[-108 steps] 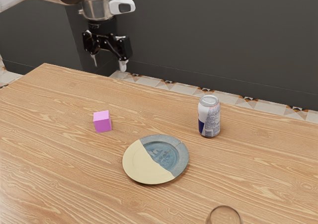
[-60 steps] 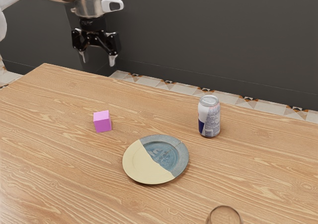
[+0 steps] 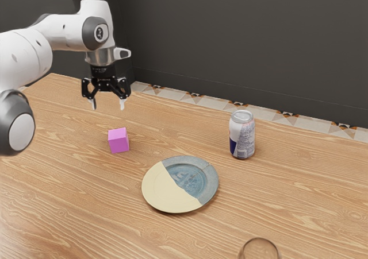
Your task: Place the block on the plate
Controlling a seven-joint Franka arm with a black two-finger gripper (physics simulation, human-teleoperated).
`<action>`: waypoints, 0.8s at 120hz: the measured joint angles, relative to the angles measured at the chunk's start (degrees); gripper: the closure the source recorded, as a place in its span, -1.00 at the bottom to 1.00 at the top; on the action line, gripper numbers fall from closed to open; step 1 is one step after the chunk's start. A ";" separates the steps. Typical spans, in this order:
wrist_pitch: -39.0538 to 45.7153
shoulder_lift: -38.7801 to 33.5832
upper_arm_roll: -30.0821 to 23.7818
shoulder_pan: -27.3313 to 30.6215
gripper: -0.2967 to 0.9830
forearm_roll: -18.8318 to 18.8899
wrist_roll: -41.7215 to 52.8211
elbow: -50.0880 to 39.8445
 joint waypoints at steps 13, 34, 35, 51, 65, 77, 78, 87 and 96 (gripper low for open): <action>6.16 1.11 0.11 -0.03 -0.54 -0.82 1.18 -1.13; 13.61 3.81 1.71 0.13 -0.54 -3.07 1.88 -1.27; 13.83 3.96 1.78 0.13 -0.54 -3.21 1.83 -1.27; 16.35 7.59 2.90 0.71 -0.54 -5.35 1.16 -1.02; 17.71 9.47 3.29 1.21 -0.54 -6.65 0.71 -1.08; 18.46 9.59 3.74 1.56 -0.54 -7.46 0.35 -2.76; 18.51 9.57 3.75 1.57 -0.54 -7.50 0.32 -2.92; 18.89 9.55 3.64 1.58 -0.54 -7.80 0.08 -3.63; 19.13 9.59 3.56 1.58 -0.54 -7.92 -0.06 -3.82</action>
